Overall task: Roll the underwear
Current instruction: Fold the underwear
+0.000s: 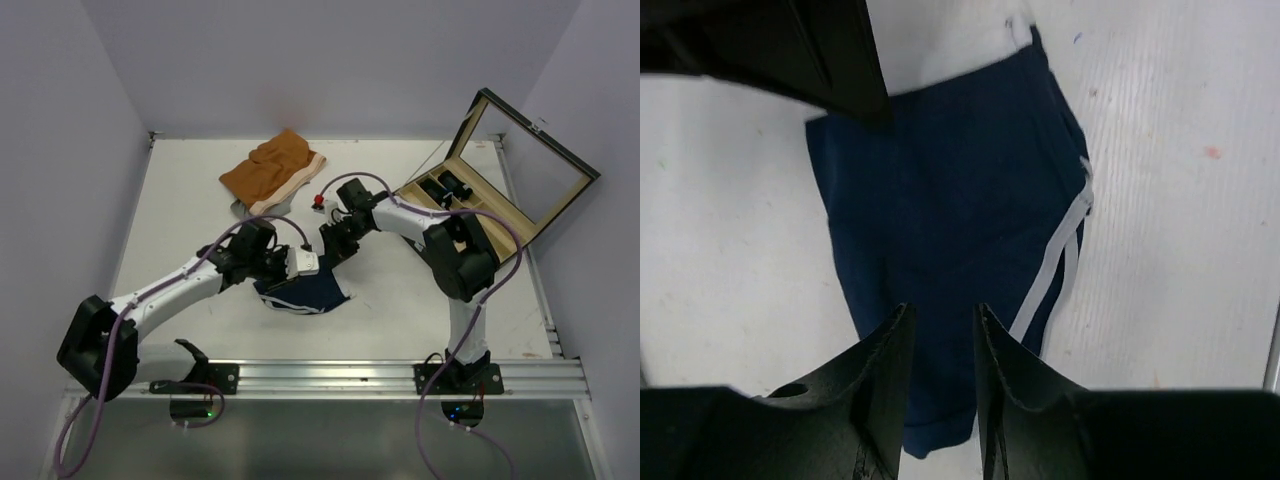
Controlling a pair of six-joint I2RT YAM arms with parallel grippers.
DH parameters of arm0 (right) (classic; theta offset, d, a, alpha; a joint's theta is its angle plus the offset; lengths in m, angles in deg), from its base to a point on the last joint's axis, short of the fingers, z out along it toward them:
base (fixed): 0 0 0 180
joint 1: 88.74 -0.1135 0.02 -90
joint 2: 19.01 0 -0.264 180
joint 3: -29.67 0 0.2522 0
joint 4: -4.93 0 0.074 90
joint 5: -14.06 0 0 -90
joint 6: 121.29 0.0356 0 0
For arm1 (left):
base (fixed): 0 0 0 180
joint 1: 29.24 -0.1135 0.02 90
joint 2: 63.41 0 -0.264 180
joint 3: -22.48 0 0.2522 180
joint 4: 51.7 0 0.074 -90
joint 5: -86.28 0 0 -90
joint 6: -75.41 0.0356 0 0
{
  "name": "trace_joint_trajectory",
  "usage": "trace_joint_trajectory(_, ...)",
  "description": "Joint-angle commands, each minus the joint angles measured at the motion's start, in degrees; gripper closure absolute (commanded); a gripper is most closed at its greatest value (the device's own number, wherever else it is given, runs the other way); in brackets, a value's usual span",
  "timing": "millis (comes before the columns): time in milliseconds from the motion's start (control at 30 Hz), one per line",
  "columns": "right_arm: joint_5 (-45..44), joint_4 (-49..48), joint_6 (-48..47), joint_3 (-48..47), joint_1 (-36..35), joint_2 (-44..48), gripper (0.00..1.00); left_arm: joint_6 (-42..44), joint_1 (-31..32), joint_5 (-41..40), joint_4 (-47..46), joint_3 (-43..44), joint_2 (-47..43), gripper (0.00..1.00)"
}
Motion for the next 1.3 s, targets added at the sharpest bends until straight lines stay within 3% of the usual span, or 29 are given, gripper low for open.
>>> trace_joint_trajectory(0, -1.5, -3.0, 0.0, 0.4, 0.3, -1.4, 0.89, -2.2, -3.0, 0.6, 2.0, -2.3, 4.2, 0.67)
trace_joint_trajectory(167, -2.7, -6.9, 3.2, 6.7, 0.4, 0.6, 0.94, -2.8, -7.0, -1.8, 0.2, -1.8, 12.5, 0.69)
trace_joint_trajectory(267, 0.8, -10.6, 9.7, 14.6, 0.1, 2.9, 0.99, -1.3, -9.9, -2.5, -0.3, 0.6, 17.9, 0.71)
trace_joint_trajectory(333, 2.9, -13.8, 12.2, 17.7, -1.1, 4.8, 0.99, 0.6, -10.8, -2.6, -0.7, 1.9, 20.5, 0.71)
trace_joint_trajectory(433, 6.0, -16.3, 14.2, 20.6, -3.9, 10.1, 0.91, 3.8, -11.8, 0.1, 0.3, 5.1, 21.5, 0.69)
trace_joint_trajectory(567, 8.7, -14.2, 13.9, 16.8, -3.4, 15.8, 0.86, 10.4, -11.9, 5.7, 3.9, 6.5, 16.8, 0.68)
trace_joint_trajectory(733, 3.4, -12.3, 11.8, 12.9, 0.5, 16.9, 0.85, 10.3, -11.8, 10.9, 5.0, 5.5, 8.3, 0.67)
trace_joint_trajectory(900, -3.5, -7.7, 5.2, 9.1, 0.5, 12.6, 0.75, 8.1, -7.4, 7.3, 3.0, 2.4, 6.8, 0.66)
trace_joint_trajectory(1033, -4.3, -2.2, 1.7, 7.0, 0.5, 8.0, 0.73, 7.9, -5.4, 7.7, 3.1, 0.6, 5.8, 0.65)
trace_joint_trajectory(1267, 10.0, -7.5, 7.3, 11.6, -0.3, 15.1, 0.76, 8.3, 6.9, -0.1, 1.3, -4.5, -2.7, 0.62)
